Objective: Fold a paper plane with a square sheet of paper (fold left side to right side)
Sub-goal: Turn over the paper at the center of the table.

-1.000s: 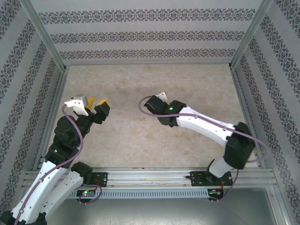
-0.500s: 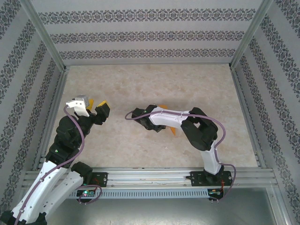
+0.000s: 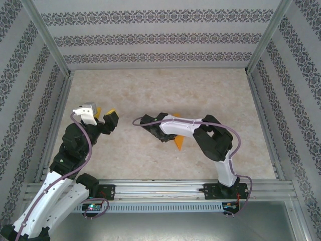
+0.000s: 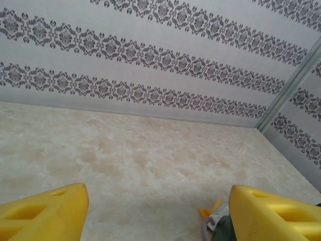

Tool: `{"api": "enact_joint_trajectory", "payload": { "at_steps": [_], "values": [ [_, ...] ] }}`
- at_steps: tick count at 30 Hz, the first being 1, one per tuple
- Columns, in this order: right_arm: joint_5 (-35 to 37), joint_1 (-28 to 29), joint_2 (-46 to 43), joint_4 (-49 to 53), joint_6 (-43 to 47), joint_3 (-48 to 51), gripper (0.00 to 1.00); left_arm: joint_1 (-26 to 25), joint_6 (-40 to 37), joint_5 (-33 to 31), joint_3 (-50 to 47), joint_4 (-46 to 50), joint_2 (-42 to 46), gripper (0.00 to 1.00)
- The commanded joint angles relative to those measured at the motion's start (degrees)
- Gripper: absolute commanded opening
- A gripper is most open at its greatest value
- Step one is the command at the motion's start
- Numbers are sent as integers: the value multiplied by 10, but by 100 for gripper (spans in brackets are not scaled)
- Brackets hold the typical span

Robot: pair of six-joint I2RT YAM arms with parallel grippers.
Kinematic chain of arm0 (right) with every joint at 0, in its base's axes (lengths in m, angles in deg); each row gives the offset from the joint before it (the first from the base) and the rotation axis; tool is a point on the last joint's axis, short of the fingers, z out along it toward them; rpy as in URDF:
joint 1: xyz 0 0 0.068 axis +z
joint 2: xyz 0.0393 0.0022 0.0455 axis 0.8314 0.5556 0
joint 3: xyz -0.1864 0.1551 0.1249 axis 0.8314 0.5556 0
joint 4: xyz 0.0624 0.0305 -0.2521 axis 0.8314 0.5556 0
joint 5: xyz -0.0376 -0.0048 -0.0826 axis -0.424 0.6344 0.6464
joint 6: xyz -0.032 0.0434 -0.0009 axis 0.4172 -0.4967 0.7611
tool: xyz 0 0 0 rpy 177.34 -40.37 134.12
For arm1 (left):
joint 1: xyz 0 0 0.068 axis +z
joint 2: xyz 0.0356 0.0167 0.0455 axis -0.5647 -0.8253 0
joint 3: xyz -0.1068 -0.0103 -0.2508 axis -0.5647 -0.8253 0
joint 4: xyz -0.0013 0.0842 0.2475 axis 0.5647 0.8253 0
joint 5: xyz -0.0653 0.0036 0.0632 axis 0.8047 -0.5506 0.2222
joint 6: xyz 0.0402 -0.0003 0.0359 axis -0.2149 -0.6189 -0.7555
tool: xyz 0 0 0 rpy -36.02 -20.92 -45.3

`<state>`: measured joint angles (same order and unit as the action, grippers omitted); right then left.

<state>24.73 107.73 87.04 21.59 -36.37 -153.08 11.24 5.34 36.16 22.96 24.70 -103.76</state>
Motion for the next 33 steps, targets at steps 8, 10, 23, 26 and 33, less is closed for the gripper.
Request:
{"api": "enact_joint_trajectory", "payload": {
  "at_steps": [8,10,23,26,33],
  "values": [
    [-80,-42,-186,-97,-16,95,62,5,13,63,8,-1,-80,80],
    [-91,-53,-224,-119,-16,119,65,5,25,75,10,-4,-109,80],
    [-232,-212,-525,-389,-48,421,81,-7,168,248,24,-122,-376,72],
    [-293,-270,-604,-499,-88,519,88,-26,216,273,29,-168,-435,72],
    [-348,-361,-735,-566,-124,637,98,-83,295,319,65,-289,-586,71]
  ]
}}
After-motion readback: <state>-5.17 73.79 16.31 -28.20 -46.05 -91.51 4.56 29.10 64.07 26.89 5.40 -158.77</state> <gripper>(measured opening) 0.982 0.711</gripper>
